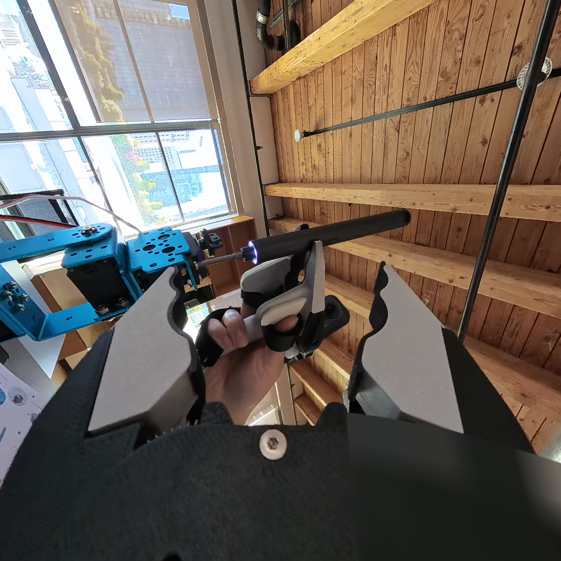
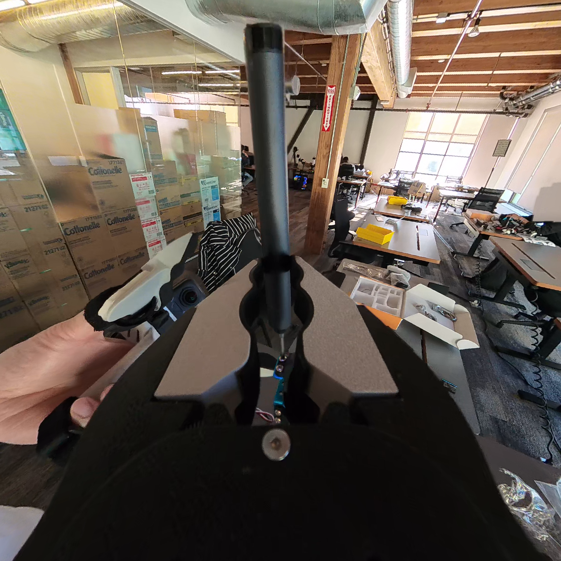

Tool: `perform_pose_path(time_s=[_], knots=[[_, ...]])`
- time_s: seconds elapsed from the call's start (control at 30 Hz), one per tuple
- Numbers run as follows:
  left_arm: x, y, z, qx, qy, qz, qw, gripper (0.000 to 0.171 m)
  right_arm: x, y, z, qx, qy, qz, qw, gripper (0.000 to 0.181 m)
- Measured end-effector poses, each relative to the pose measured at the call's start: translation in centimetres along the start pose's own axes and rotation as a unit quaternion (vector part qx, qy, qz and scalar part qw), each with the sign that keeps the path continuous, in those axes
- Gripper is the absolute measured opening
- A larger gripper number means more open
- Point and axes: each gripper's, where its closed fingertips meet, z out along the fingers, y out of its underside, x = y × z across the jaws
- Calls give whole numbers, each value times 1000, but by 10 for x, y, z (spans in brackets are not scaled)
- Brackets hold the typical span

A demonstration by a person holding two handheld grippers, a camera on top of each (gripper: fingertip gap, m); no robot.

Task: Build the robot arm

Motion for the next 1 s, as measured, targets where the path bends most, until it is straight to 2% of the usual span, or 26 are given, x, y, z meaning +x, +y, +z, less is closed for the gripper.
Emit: perform_pose_path(time_s=[0.5,1.0], knots=[[0,0,1,-6,0,0,1000,123,6,0,3,-15,34,-7,999,15],[0,-2,0,-6,8,-8,1000,122,4,1,6,-28,23,9,999,16]])
